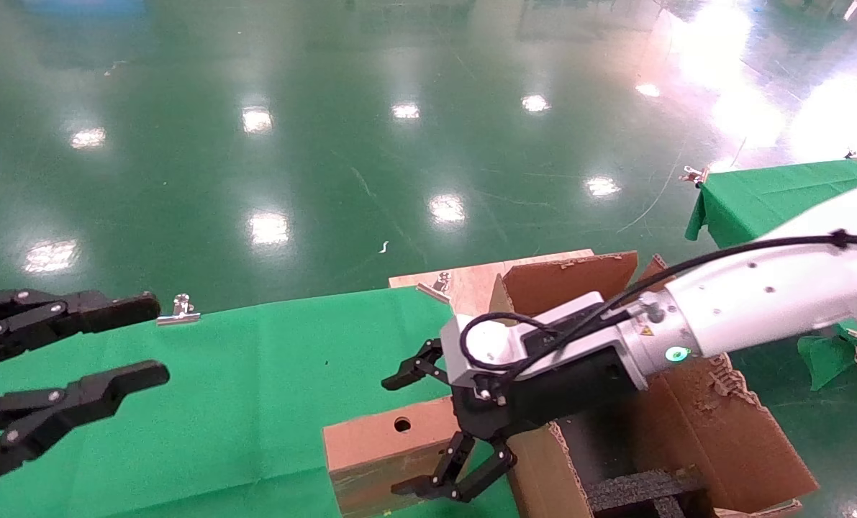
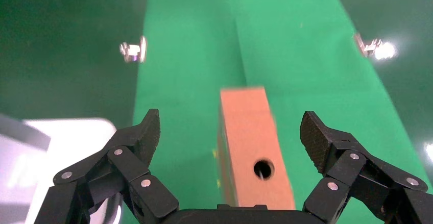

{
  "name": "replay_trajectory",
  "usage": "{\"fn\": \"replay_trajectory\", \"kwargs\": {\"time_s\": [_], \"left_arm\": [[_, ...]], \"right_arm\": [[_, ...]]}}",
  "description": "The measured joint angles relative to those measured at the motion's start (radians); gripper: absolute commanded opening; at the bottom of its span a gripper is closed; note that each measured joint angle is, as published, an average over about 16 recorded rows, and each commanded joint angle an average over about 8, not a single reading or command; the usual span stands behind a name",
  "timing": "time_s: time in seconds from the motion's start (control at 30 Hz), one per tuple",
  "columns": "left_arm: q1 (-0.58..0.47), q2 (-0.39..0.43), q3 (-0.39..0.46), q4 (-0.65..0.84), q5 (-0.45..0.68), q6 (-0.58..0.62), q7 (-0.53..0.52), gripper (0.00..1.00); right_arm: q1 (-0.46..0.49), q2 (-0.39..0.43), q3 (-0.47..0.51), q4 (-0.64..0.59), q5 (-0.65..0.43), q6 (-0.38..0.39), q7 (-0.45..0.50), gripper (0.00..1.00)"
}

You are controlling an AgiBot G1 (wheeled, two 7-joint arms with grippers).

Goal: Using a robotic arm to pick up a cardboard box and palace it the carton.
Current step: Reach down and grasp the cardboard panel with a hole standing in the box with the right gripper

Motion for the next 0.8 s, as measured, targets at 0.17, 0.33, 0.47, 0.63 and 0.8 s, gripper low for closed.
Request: {"fn": "replay_trajectory", "kwargs": {"time_s": [0.17,0.33,0.47,0.63,0.8], "left_arm": [[0.0,0.0,0.0,0.0,0.0,0.0,0.0,0.0],[0.0,0.0,0.0,0.0,0.0,0.0,0.0,0.0],[0.0,0.0,0.0,0.0,0.0,0.0,0.0,0.0],[0.0,0.0,0.0,0.0,0.0,0.0,0.0,0.03],[0.0,0.0,0.0,0.0,0.0,0.0,0.0,0.65]], "right_arm": [[0.053,-0.047,-0.067,-0.046,-0.076,0.006,-0.03,1.0],[0.102,-0.094,-0.125,-0.084,-0.153,0.01,-0.062,1.0],[0.138,-0.127,-0.168,-0.101,-0.212,0.011,-0.083,1.0],[0.173,-0.159,-0.215,-0.106,-0.271,0.011,-0.103,1.0],[0.197,-0.183,-0.254,-0.103,-0.31,0.011,-0.116,0.85]]}}
